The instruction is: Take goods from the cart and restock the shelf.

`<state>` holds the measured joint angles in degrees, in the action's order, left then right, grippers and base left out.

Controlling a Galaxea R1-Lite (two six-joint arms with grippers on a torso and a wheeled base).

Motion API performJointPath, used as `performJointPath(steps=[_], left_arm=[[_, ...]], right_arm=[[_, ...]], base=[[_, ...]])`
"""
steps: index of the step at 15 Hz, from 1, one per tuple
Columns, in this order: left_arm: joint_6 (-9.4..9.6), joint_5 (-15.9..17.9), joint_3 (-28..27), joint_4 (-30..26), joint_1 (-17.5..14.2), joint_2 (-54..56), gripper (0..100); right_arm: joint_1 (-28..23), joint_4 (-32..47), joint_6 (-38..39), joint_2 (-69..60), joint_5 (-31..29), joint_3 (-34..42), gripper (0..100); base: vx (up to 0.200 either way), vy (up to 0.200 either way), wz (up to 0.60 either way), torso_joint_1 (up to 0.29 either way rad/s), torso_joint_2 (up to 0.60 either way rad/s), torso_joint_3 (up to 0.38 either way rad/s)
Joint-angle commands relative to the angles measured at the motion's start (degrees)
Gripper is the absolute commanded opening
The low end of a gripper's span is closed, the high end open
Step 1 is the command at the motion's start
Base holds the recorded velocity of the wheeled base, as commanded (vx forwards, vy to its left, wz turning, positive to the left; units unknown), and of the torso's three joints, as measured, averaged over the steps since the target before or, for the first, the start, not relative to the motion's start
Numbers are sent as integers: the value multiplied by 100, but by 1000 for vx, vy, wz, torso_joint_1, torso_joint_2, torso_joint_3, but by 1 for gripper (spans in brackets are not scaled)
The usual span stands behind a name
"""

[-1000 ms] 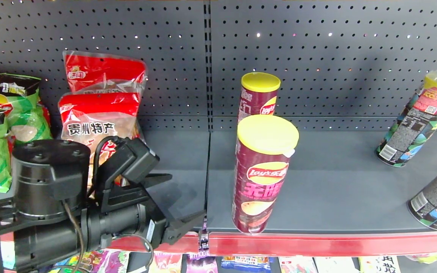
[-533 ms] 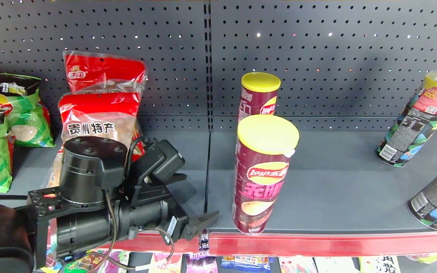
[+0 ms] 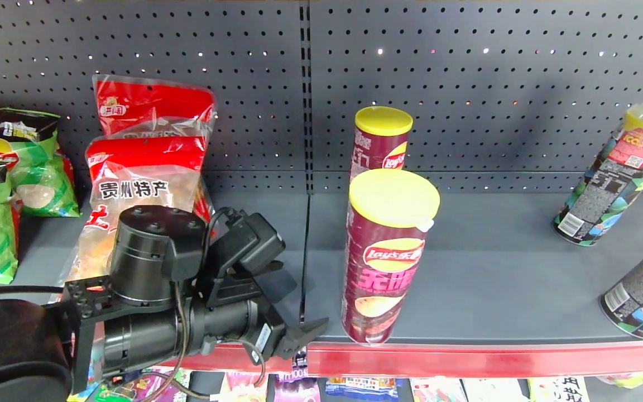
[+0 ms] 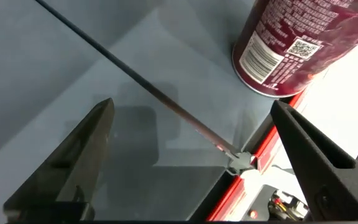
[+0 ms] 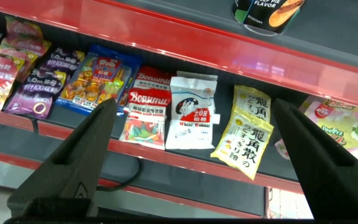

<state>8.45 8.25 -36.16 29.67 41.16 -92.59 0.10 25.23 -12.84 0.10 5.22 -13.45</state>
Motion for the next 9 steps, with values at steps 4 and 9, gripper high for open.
performJointPath(steps=[4,9], left_arm=[[-1,1,-181,4,42,-181,100],[-1,1,-278,12,68,-330,100]], right_arm=[[-1,8,9,-1,6,0,100],[-1,8,18,8,-3,0,100]], base=[[0,0,0,0,0,0],[0,0,0,0,0,0]])
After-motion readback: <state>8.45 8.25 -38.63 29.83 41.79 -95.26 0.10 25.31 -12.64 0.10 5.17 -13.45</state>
